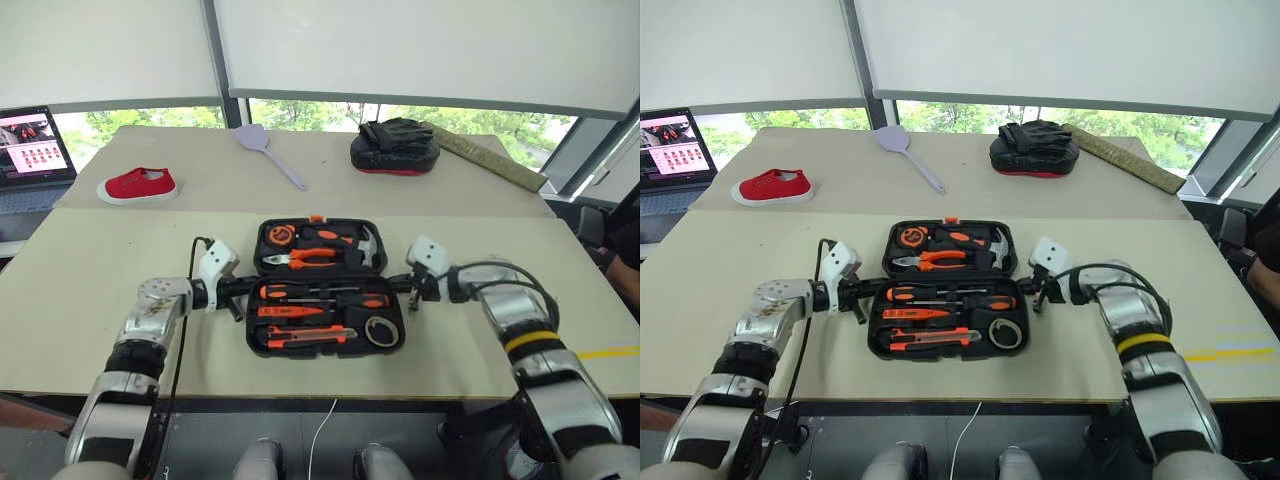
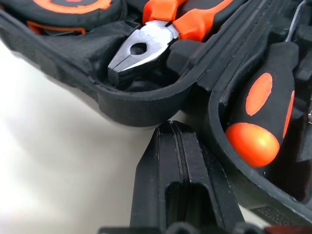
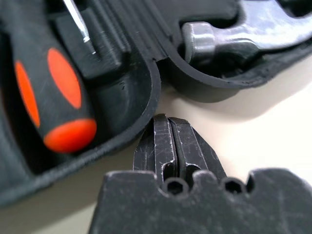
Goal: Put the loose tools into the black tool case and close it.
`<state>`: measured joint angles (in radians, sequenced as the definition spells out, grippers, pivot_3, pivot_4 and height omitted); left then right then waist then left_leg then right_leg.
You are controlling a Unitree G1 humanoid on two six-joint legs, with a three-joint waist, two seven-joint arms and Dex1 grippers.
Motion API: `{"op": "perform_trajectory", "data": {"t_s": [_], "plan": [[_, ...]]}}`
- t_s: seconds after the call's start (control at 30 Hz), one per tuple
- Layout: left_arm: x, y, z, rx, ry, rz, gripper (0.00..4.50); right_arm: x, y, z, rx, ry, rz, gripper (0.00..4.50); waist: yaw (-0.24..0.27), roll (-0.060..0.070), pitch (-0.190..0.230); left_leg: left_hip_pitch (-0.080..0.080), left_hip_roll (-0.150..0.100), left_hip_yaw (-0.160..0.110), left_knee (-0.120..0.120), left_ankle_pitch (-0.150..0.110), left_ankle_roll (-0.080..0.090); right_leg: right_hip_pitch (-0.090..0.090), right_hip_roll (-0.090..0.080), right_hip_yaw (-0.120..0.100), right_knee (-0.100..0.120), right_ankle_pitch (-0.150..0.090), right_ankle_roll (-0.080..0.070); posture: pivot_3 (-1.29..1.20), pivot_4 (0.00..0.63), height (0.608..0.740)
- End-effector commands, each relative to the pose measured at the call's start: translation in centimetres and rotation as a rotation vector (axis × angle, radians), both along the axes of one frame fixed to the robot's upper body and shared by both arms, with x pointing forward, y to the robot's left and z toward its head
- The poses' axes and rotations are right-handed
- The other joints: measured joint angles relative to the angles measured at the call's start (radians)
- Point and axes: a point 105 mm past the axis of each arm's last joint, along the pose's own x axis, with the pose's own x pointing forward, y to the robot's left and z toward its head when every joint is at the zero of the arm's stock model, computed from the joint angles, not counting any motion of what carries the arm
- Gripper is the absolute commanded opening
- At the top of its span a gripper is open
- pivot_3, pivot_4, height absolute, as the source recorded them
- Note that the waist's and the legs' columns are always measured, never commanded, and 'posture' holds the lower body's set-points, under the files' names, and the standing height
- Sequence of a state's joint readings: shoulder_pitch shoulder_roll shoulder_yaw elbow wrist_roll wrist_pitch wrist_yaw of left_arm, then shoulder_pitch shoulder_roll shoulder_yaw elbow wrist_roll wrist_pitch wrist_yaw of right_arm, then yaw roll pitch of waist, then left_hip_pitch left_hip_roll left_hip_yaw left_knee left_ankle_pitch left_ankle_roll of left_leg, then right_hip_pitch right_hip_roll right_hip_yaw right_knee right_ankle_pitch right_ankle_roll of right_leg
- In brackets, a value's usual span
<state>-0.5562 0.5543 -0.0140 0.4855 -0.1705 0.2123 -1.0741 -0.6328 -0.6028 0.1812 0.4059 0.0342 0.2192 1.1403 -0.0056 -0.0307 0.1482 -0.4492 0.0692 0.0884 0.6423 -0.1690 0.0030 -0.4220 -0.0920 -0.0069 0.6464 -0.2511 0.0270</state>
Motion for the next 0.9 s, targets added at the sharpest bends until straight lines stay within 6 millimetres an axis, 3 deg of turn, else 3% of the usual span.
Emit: {"op": "perform_trajectory", "data": {"t_s": [0.03,0.13,0.23,0.27,0.33,0.47,0.53,0.6,0.7,0.73,0.9], "plan": [[-1.1,0.1,1.0,-0.007,-0.011,-0.030,0.00,-1.9,0.8,1.5,0.047,0.016,0.048,0.02,-0.001,0.000,0.000,0.000,0.000,0.000,0.000,0.000,0.000,0.000,0.000,0.000,0.000,0.000,0.000,0.00,0.150,0.740],[-1.3,0.9,1.1,-0.008,0.014,0.004,0.00,-2.2,-0.1,1.3,0.028,0.007,0.015,0.02,-0.006,0.000,0.000,0.003,0.000,0.000,0.001,0.000,0.000,0.001,0.000,0.000,0.001,0.000,0.000,0.00,0.150,0.740],[-1.2,2.4,1.9,0.022,0.020,0.042,0.00,-1.9,-2.5,1.0,-0.019,0.018,-0.081,0.02,-0.006,0.000,0.000,0.003,0.000,0.000,0.001,0.002,-0.002,0.001,0.000,0.000,0.001,0.000,-0.001,0.00,0.150,0.740],[-1.2,2.9,2.2,0.034,0.020,0.053,0.26,-2.1,-3.0,1.2,-0.017,0.036,-0.099,0.00,-0.006,0.000,0.000,0.003,0.000,0.000,0.001,0.002,-0.002,0.001,0.000,0.001,0.001,0.000,-0.001,0.00,0.150,0.740],[-1.9,3.9,2.9,0.039,0.050,0.030,0.71,-3.0,-3.9,1.7,-0.018,0.095,-0.115,0.59,-0.003,0.000,0.000,0.003,0.000,0.000,0.001,0.003,-0.002,0.001,0.000,0.001,0.001,0.000,-0.001,0.00,0.150,0.740],[-1.2,6.3,3.7,0.154,0.114,0.145,2.12,-2.6,-3.5,5.3,0.110,0.077,-0.199,1.84,-0.005,0.000,0.000,0.003,0.000,0.000,0.001,0.003,-0.002,0.001,0.000,0.001,0.001,0.000,-0.001,0.00,0.150,0.740],[-1.2,5.0,5.2,0.065,0.169,0.116,2.73,-1.8,-3.7,6.3,0.065,0.109,-0.310,2.51,-0.006,-0.001,0.001,0.003,0.000,-0.001,0.001,0.003,-0.002,0.000,0.001,0.001,0.002,0.000,-0.001,0.00,0.150,0.740],[-0.6,3.5,6.6,-0.029,0.246,0.121,3.51,-1.3,-2.4,7.6,0.104,0.168,-0.335,3.21,-0.006,-0.001,0.001,0.003,0.000,-0.001,0.002,0.004,-0.002,0.000,0.001,0.001,0.003,0.000,-0.001,0.00,0.150,0.740],[0.5,2.6,6.9,-0.024,0.310,0.178,4.50,0.0,-0.8,8.6,0.181,0.258,-0.395,4.21,-0.005,-0.001,0.001,0.003,0.000,-0.001,0.002,0.004,-0.002,0.000,0.001,0.001,0.002,0.000,-0.001,0.00,0.150,0.740],[1.3,2.2,7.2,-0.048,0.307,0.210,4.50,0.6,-0.3,8.6,0.187,0.280,-0.418,4.45,-0.006,-0.001,0.001,0.003,0.000,-0.001,0.002,0.004,-0.002,0.001,0.001,0.001,0.003,0.000,-0.001,0.00,0.150,0.740],[3.3,1.2,6.8,-0.053,0.302,0.304,4.50,3.8,0.6,7.6,0.184,0.320,-0.545,4.45,-0.006,-0.002,0.001,0.000,0.000,-0.002,0.002,0.004,-0.001,-0.002,0.001,0.001,0.003,0.000,-0.001,0.00,0.150,0.740]]}}
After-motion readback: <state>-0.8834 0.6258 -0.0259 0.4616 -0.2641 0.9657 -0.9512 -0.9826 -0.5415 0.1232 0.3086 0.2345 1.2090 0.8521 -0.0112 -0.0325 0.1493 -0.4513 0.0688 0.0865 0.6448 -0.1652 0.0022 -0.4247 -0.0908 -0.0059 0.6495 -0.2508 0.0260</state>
